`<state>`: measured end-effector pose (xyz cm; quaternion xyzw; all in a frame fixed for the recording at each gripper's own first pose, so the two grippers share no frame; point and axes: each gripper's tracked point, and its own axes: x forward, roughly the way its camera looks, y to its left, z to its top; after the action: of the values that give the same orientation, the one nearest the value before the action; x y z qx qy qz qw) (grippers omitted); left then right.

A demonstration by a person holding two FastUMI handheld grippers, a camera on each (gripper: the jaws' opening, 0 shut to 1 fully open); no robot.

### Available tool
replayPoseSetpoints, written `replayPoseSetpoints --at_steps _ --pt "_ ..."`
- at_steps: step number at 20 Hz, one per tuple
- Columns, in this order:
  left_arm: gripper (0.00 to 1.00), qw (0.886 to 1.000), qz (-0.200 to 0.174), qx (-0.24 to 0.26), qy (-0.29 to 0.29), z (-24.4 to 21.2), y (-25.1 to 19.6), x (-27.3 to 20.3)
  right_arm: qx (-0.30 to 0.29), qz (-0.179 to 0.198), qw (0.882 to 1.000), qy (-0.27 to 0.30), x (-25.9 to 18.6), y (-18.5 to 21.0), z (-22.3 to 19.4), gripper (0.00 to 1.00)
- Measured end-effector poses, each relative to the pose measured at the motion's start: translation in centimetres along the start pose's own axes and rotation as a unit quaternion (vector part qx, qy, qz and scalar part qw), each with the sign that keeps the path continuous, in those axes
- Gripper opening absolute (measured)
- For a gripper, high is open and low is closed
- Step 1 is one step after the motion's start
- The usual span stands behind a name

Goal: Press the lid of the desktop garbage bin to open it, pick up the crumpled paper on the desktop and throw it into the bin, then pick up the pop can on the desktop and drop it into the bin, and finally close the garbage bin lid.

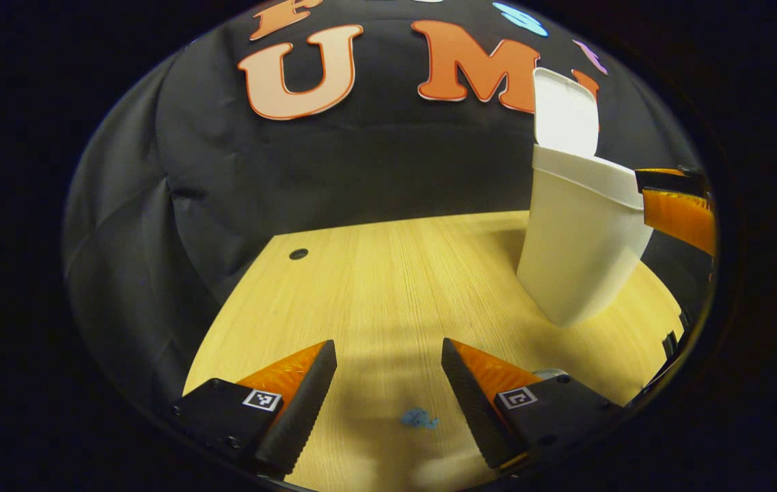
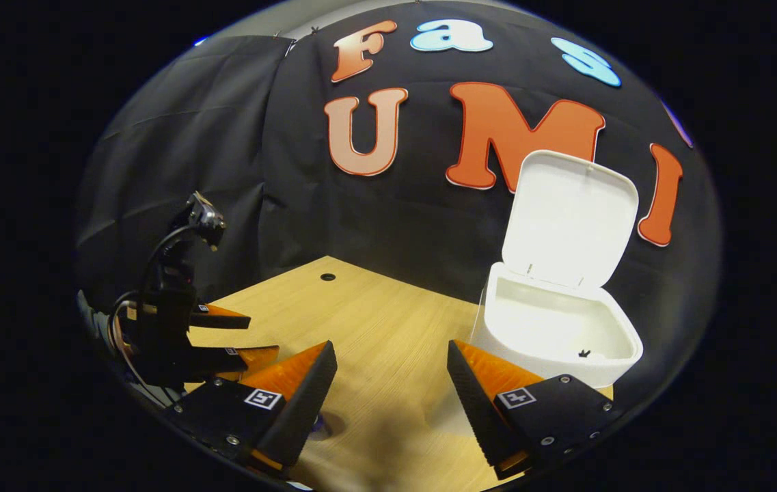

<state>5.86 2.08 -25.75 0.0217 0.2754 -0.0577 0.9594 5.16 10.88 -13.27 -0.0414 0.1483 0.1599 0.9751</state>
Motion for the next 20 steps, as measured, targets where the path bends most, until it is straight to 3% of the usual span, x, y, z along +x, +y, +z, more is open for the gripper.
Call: replayPoseSetpoints --at_steps 9,16,18,20 --pt "0.99 0.994 -0.041 0.009 0.1 -8.1 -2.4 2.6 0.007 0.015 0.998 0.064 0.8 1.3 -5.5 1.0" --pt "0.99 0.987 -0.068 -0.016 0.147 -10.3 -3.6 2.5 0.015 0.045 0.992 0.115 0.3 2.9 -8.9 1.0" --pt "0.96 0.985 -0.07 -0.02 0.159 -10.9 -3.6 2.4 0.014 0.051 0.991 0.122 0.1 3.3 -9.1 1.0" --pt "0.76 0.982 -0.068 -0.025 0.172 -11.8 -3.4 2.4 0.006 0.049 0.991 0.126 -0.1 3.5 -9.3 1.0"
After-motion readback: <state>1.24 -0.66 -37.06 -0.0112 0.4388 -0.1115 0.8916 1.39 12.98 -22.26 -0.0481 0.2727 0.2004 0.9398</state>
